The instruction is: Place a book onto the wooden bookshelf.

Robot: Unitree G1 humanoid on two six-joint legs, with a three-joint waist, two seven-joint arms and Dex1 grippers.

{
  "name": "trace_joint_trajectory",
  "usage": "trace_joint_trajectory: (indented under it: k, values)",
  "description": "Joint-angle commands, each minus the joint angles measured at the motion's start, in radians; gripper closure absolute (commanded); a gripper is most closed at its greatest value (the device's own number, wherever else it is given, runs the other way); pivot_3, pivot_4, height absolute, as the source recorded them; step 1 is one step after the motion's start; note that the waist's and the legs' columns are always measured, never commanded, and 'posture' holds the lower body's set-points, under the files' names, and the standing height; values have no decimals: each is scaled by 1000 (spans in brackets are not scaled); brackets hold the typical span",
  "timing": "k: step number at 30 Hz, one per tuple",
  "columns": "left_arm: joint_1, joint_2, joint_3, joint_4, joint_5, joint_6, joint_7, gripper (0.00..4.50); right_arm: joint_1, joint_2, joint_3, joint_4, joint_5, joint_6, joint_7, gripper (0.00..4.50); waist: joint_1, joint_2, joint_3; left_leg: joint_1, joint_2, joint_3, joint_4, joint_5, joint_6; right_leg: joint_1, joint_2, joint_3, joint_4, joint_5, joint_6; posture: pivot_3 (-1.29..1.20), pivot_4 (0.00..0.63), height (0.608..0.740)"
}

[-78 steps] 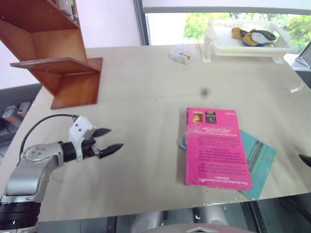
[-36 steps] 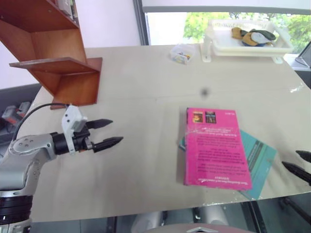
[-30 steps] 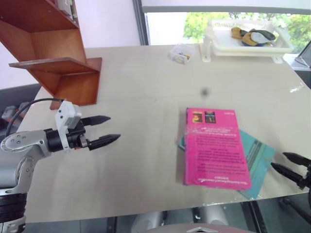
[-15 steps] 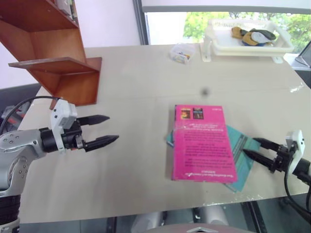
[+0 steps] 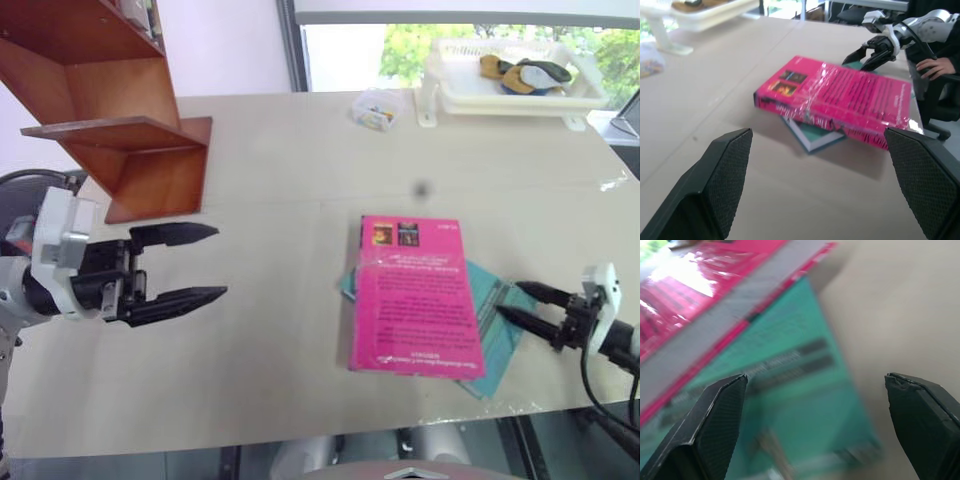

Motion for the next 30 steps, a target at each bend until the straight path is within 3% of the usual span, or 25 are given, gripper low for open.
trace_joint_trajectory:
  k: [1,10,30]
  values:
    - [-34,18,41,-37,-57,6,-1,43,49,-32,-92,-5,29,-14,34,0,0,0,0,0,0,0,0,0,0,0,0,0,0,0,0,0,150,740]
    - [-64,22,12,-17,-45,-3,-5,43,185,-57,-94,-129,119,102,110,0,-6,0,0,1,0,1,0,0,0,0,1,1,0,0,0,0,150,740]
    - [-81,40,-13,5,-15,-4,-25,43,-199,88,174,35,-20,7,37,0,-23,0,1,1,0,1,0,0,0,0,1,-1,0,0,0,0,150,740]
